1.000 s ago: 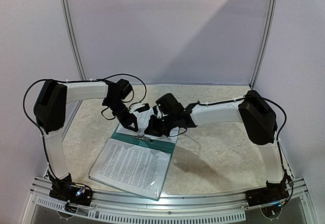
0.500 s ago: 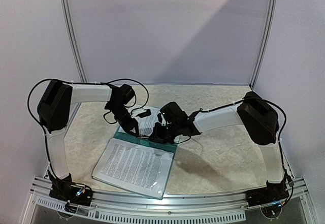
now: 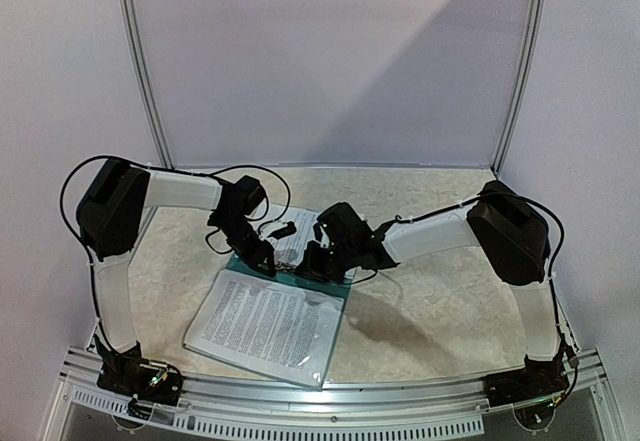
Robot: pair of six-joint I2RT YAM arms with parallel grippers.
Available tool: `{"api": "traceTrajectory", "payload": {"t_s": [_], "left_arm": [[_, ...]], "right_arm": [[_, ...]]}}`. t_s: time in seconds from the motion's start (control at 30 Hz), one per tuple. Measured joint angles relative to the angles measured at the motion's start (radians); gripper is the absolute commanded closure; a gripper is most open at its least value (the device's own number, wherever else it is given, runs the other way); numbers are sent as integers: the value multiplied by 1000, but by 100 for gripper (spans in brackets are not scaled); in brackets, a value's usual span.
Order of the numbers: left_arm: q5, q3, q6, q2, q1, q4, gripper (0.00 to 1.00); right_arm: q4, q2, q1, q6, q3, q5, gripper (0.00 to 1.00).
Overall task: Put the files into the folder
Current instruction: Clamp the file in the folder with some files.
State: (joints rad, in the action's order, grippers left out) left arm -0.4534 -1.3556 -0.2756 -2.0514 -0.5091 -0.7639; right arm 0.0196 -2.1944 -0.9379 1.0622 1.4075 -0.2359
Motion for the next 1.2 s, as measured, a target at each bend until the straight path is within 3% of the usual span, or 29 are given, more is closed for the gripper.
{"api": "traceTrajectory", "payload": {"t_s": [0.17, 0.27, 0.5, 0.6, 0.77, 1.0, 1.2], "left_arm": [[-34, 32, 23, 27, 1, 32, 81], [-80, 8, -53, 49, 2, -3, 74], [-136, -183, -501, 56, 2, -150, 67], [-125, -162, -716, 56, -2, -139, 67], [-60, -85, -932, 56, -40, -71, 68], [-8, -120, -982, 3, -87, 0, 76], [60, -138, -986, -65, -98, 2, 76]], "right_arm": [[89, 2, 23, 27, -54, -44, 91], [145, 2, 42, 34, -87, -90, 91], [217, 0, 80, 39, -121, -178, 91], [253, -3, 95, 49, -138, -210, 91], [301, -12, 108, 64, -153, -246, 91], [368, -34, 114, 85, -162, -277, 92], [418, -40, 116, 105, -178, -283, 92]]}}
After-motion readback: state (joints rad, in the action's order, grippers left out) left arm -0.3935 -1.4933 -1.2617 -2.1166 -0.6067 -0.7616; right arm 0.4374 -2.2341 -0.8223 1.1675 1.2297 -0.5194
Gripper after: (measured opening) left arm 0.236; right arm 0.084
